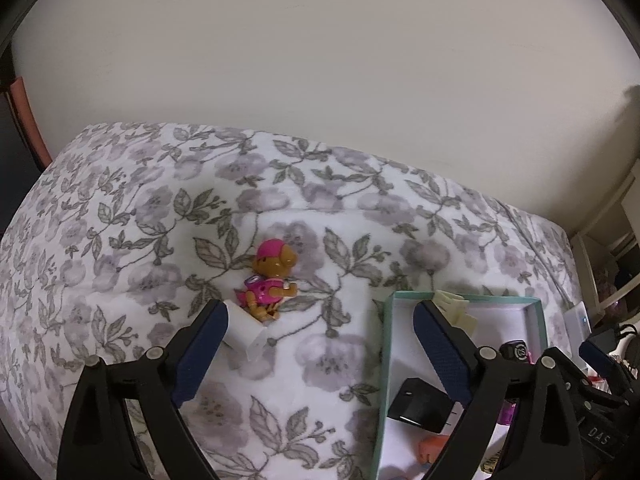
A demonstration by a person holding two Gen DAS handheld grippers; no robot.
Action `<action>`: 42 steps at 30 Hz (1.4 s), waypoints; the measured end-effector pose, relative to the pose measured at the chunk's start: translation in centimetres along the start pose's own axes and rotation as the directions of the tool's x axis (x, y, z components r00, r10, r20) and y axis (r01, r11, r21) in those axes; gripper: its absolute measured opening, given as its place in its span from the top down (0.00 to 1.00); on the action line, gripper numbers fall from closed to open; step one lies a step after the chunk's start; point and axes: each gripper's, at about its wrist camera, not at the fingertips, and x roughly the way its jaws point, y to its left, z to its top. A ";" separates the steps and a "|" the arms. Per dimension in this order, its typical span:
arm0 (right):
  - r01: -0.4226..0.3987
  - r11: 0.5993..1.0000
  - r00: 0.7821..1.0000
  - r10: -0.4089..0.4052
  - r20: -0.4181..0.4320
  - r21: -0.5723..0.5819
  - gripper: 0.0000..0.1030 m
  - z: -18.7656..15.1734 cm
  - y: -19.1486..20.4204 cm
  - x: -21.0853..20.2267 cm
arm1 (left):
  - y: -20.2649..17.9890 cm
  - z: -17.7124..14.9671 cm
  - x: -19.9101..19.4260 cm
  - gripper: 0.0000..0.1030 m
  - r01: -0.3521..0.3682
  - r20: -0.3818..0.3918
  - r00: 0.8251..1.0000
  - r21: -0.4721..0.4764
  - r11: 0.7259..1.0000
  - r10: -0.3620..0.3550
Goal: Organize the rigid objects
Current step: 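Move both tools from the tray back toward the toy dog and charger cube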
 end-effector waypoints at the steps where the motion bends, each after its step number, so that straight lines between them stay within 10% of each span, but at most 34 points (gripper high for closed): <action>1: -0.003 1.000 1.000 0.003 -0.001 -0.001 0.02 0.0 0.1 0.1 | 0.2 0.0 0.1 0.08 -0.005 -0.002 1.000 -0.005 1.000 0.005; 27: -0.129 0.972 0.990 0.116 -0.076 -0.197 0.02 -2.0 14.0 3.6 | 14.4 0.3 -0.3 0.01 -0.136 -0.039 0.991 -0.251 0.958 0.131; 42: -0.128 0.960 0.989 0.105 -0.102 -0.249 0.02 -2.6 18.7 6.8 | 14.5 -0.6 4.1 0.00 -0.039 -0.114 0.993 -0.247 0.968 0.011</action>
